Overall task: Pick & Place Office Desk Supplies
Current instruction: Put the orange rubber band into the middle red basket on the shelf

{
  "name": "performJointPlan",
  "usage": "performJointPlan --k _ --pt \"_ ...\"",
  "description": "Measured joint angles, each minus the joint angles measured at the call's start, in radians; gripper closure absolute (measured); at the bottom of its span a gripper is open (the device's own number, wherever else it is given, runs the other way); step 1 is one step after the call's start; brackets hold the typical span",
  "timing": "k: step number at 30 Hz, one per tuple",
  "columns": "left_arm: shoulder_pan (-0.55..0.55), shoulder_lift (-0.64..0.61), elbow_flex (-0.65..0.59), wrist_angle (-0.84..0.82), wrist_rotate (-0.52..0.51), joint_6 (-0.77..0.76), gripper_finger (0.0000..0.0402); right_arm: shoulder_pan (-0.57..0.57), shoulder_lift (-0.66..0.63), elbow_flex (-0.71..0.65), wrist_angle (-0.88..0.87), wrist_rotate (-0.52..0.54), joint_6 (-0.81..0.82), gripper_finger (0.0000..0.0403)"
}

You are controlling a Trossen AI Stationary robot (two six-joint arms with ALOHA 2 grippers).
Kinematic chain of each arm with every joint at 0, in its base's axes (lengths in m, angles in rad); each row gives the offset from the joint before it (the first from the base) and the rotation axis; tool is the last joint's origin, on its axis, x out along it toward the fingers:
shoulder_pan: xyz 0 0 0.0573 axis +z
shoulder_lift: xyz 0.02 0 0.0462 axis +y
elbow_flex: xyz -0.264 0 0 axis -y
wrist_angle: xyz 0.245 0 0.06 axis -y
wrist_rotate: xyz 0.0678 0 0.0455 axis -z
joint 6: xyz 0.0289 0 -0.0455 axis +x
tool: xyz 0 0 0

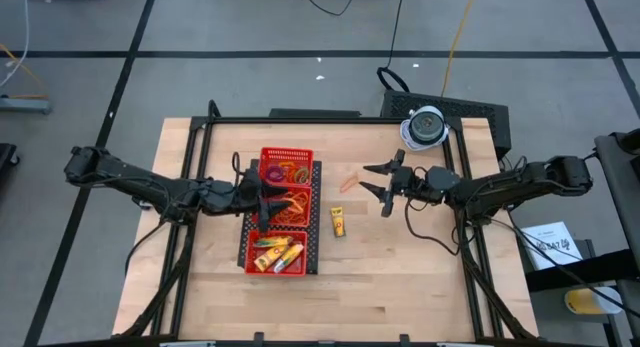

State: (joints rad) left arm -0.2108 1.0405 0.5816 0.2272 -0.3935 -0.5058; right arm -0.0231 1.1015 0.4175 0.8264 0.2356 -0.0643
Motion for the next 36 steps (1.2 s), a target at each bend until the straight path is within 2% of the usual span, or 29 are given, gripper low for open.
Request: performJointPlan --k 7,12,18,30,36 --pt "0.046 0.0 0.0 0.0 0.129 -0.197 0.0105 0.0 0.0 0.0 0.0 0.0 0.001 0.0203" --pt "0.062 -0.001 0.002 0.006 0.219 -0.221 0.0086 0.0 0.0 0.0 0.0 0.0 0.026 0.0206" --pt "0.066 -0.019 0.002 0.013 0.244 -0.059 0.0082 0.0 0.0 0.0 0.0 -0.001 0.026 0.0205" --pt "0.066 -0.028 0.002 0.034 0.209 0.095 0.0082 0.0 0.0 0.0 -0.001 -0.001 0.026 0.0207" --pt "0.05 -0.027 0.002 0.029 0.177 0.339 0.0082 0.001 0.0 0.0 -0.008 -0.001 0.026 0.021"
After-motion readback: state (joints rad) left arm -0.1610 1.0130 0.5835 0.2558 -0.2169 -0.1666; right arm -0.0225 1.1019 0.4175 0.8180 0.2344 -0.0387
